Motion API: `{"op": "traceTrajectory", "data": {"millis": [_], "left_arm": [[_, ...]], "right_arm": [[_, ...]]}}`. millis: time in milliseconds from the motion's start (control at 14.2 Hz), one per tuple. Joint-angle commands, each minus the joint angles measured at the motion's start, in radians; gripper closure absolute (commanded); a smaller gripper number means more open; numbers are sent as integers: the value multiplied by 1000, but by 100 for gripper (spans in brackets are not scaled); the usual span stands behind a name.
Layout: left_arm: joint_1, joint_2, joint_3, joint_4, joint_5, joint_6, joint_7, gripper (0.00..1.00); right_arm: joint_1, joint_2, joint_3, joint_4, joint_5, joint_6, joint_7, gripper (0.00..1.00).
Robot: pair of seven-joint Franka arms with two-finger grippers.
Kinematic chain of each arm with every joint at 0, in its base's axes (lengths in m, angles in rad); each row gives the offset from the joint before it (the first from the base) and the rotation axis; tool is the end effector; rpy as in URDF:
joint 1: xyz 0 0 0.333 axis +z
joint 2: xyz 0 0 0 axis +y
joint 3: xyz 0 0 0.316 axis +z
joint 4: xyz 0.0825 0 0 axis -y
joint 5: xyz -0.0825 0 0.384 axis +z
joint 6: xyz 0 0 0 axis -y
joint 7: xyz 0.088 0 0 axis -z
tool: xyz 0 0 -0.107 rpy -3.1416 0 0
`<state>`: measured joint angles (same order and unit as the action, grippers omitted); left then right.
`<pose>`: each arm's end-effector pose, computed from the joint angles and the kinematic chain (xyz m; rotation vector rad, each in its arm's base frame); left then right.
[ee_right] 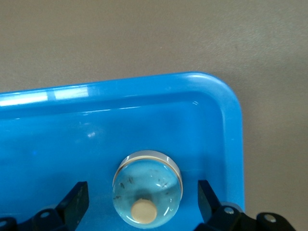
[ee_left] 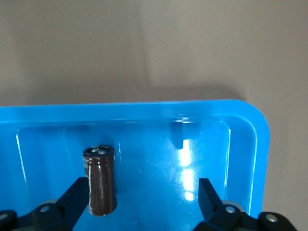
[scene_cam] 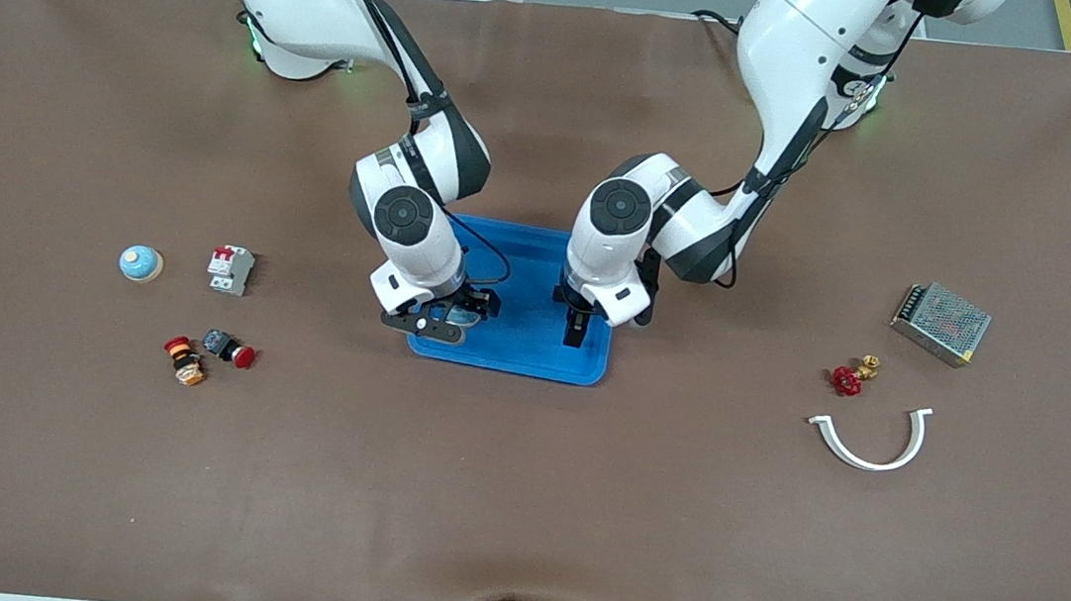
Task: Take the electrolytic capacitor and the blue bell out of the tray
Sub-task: 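Grip the second capacitor with the left gripper while the right gripper grips the bell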
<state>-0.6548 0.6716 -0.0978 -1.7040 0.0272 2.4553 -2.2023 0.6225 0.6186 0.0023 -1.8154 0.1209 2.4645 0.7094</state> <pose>0.5037 -0.4620 0.2116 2.2833 2.0290 -0.0518 0.5306 0.3823 0.2001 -3.0488 0.2723 0.0378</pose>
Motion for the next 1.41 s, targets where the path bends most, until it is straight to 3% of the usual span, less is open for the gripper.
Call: {"op": "traceTrajectory", "data": {"millis": [0,989,1201,1343], "left_arm": [[-25,23,12,35,25,-26,-31,0],[-45,34,10,9,43,-26,-66,0],[-45,34,10,3,45,-26,-68,0],[-43,34,10,3,43,-26,-68,0]], "right_arm": [[16,32,-10,38,-13,-4,9,0],[20,58,-8,38,-38,16,10,0],[20,59,-8,38,-38,19,12,34],[20,58,-8,38,-38,19,12,50]]}}
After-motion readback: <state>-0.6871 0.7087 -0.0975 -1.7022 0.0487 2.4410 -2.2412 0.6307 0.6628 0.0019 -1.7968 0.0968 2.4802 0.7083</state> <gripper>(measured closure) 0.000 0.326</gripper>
